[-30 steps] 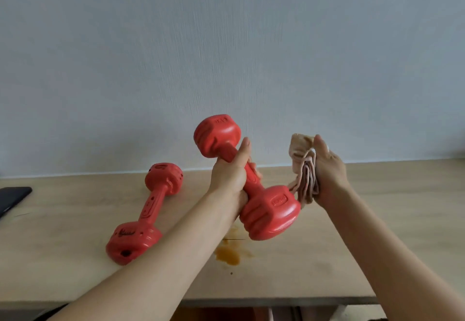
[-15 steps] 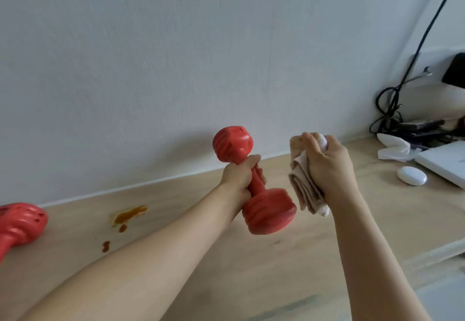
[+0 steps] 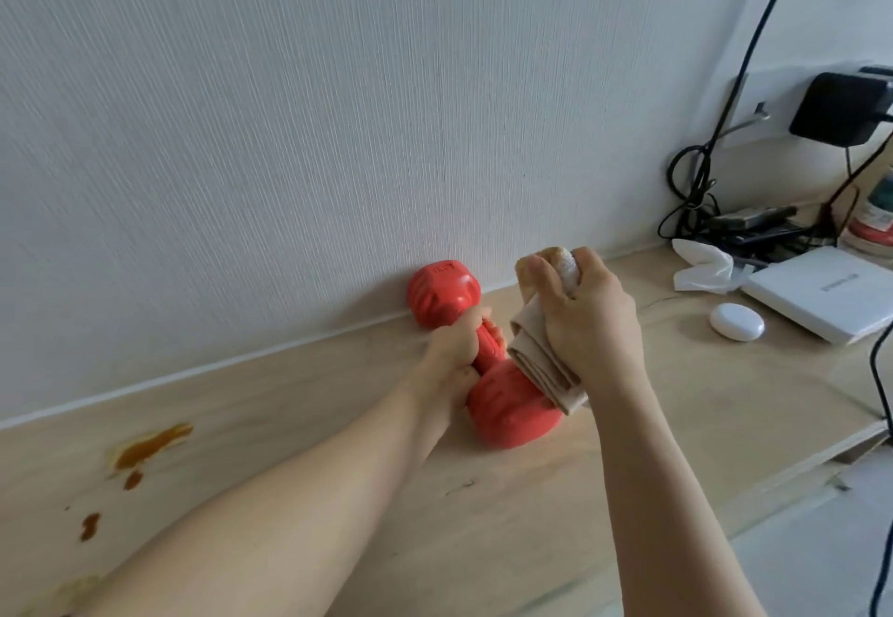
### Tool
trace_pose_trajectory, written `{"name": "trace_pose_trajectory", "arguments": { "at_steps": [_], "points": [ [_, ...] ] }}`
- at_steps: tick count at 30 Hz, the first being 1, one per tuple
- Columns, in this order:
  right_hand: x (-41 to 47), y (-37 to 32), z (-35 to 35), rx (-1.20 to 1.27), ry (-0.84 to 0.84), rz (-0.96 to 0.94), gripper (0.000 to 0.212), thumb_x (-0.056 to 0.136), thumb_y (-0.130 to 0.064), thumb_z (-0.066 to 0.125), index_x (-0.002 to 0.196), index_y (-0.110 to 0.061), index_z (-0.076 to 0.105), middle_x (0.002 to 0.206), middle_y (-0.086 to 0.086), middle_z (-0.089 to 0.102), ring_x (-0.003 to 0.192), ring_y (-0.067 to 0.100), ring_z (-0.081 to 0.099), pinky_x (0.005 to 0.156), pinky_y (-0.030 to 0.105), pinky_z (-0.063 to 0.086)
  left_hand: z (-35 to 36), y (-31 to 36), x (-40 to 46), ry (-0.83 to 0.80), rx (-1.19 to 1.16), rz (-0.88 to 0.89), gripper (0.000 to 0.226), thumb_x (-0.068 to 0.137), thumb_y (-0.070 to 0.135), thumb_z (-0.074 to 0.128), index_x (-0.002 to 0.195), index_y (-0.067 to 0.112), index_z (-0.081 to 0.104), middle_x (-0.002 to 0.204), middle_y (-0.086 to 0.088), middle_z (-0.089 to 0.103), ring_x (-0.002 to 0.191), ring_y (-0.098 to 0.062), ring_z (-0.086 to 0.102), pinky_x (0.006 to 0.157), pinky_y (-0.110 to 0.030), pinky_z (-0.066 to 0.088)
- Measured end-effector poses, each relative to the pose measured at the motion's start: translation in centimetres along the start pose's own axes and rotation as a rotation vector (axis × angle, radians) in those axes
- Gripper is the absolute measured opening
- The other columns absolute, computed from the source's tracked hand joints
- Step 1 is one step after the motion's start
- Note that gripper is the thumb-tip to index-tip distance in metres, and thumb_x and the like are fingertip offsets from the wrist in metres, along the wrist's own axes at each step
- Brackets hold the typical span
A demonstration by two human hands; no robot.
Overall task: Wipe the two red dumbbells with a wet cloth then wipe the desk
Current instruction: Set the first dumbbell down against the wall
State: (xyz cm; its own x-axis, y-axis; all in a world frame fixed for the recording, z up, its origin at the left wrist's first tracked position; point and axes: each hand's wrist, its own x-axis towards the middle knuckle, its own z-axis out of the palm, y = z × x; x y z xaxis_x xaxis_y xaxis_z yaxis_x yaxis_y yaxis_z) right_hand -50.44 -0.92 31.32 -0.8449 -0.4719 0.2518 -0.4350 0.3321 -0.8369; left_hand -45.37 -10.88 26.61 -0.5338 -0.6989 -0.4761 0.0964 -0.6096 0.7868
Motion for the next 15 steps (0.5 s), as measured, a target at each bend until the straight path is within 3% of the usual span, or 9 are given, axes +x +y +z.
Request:
{"name": "trace_pose_trajectory", "arguments": {
  "at_steps": [2,5,8,12,15],
  "points": [
    [-0.1,0.2,-0.1,-0.002,-0.010,0.008,0.035,0.089,-0.050,0.049,0.092,-0.015,0.050,0.088,0.009,0.061,0.090,0.034,0.054,0.075,0.038,0.043,-0.2,0.1,0.1,0.015,0.086,0.036,0.021,0.090,0.011,0.057,0.072,0.001,0.053,0.052,-0.008,0.053,0.040,-0.013,0.053,0.041,-0.019,0.043],
    [-0.4,0.8,-0.4,-0.020,-0.009,0.010,0.035,0.089,-0.049,0.049,0.095,-0.015,0.051,0.090,0.009,0.062,0.091,0.034,0.055,0.075,0.038,0.043,-0.7,1.0,-0.2,0.006,0.338,0.095,0.026,0.090,0.017,0.059,0.105,-0.004,0.055,0.082,-0.011,0.055,0.072,-0.020,0.056,0.059,-0.026,0.047],
    [-0.7,1.2,-0.7,-0.055,-0.005,0.027,0.036,0.090,-0.050,0.047,0.096,-0.015,0.051,0.092,0.009,0.062,0.092,0.035,0.055,0.074,0.037,0.042,-1.9,1.7,-1.4,-0.076,0.554,0.013,0.010,0.086,0.007,0.061,0.094,0.007,0.054,0.079,-0.006,0.054,0.065,-0.016,0.054,0.051,-0.024,0.046],
    [-1.3,1.3,-0.7,-0.059,-0.016,0.047,0.036,0.090,-0.051,0.046,0.095,-0.016,0.050,0.092,0.009,0.061,0.094,0.034,0.054,0.077,0.039,0.043,-2.4,1.0,-2.1,-0.072,0.575,0.047,0.033,0.079,-0.003,0.064,0.102,0.011,0.045,0.098,-0.012,0.056,0.074,-0.023,0.054,0.053,-0.029,0.043],
    [-1.4,1.3,-0.9,-0.067,-0.001,0.035,0.036,0.090,-0.050,0.046,0.098,-0.015,0.050,0.095,0.009,0.062,0.096,0.034,0.054,0.076,0.038,0.040,-1.7,0.7,-2.0,-0.076,0.529,0.102,0.034,0.081,-0.006,0.063,0.105,0.009,0.043,0.103,-0.016,0.053,0.072,-0.022,0.053,0.047,-0.026,0.042]
  ]
}}
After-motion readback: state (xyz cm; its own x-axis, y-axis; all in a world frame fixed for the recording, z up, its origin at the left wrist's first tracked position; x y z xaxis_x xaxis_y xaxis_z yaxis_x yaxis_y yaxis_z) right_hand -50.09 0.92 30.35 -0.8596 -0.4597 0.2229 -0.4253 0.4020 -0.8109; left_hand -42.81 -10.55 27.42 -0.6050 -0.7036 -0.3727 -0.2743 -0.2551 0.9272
